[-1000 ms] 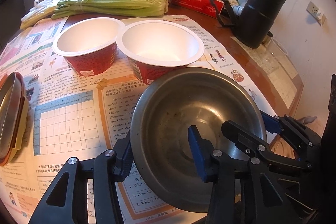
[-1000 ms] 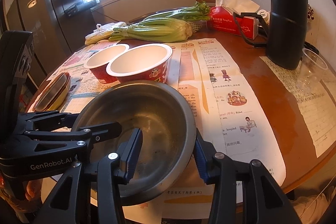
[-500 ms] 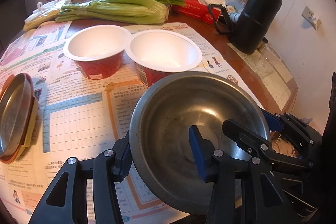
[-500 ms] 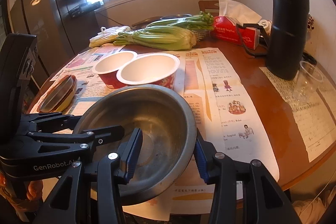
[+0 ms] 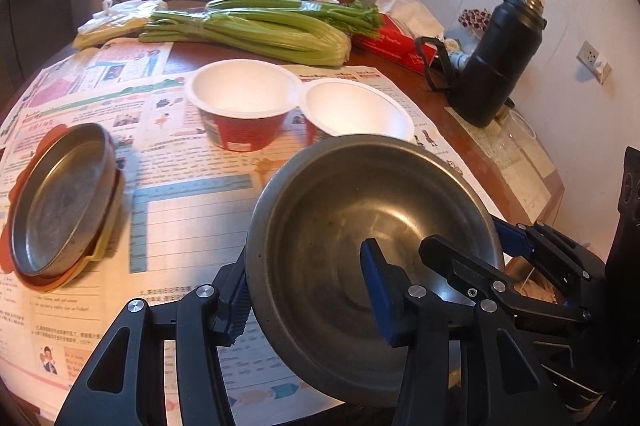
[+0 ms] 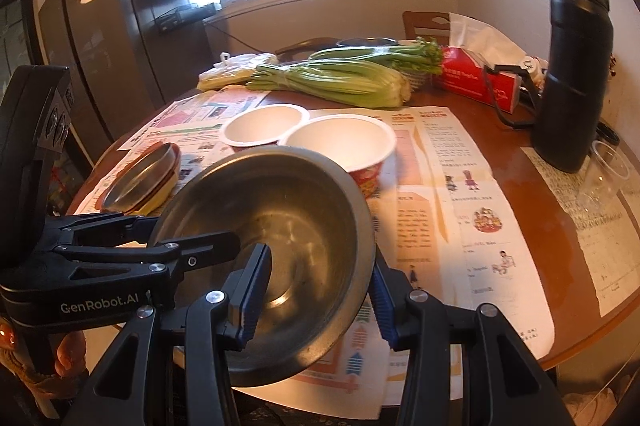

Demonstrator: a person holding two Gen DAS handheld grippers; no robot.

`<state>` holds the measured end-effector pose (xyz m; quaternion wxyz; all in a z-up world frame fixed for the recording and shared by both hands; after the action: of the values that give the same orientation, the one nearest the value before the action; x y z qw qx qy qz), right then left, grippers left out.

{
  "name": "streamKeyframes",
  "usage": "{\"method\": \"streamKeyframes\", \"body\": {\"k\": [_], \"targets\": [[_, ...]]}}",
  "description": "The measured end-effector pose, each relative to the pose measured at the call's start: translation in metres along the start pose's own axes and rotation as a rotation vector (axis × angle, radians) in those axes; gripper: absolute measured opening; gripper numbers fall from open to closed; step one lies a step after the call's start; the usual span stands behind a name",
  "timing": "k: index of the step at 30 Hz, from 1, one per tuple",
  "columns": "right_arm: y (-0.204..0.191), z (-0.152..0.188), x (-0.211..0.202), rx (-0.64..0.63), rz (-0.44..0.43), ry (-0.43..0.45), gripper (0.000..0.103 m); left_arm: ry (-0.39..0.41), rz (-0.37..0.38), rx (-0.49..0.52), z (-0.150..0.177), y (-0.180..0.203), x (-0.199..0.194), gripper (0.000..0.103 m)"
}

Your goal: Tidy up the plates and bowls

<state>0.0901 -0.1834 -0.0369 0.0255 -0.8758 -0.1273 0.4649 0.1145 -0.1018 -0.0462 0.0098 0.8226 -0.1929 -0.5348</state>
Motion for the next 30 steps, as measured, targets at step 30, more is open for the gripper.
{"method": "streamKeyframes", "body": {"k": [30], "targets": [[-0.038, -0.01, 0.039, -0.044, -0.022, -0.073, 0.048, 0.0, -0.03, -0.053, 0.009, -0.048, 0.01, 0.051]]}}
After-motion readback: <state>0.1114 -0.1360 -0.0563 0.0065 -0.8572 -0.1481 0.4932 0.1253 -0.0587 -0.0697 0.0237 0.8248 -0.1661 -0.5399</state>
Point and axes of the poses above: each gripper's, at about its wrist camera, not at the fingertips, and x roughly the way its jaws point, y to its right, z to its underside, the point moved 6 cm from there along x, roughly the way its jaws point, and after that the axes turned 12 degrees about -y, right-handed, at the moved point
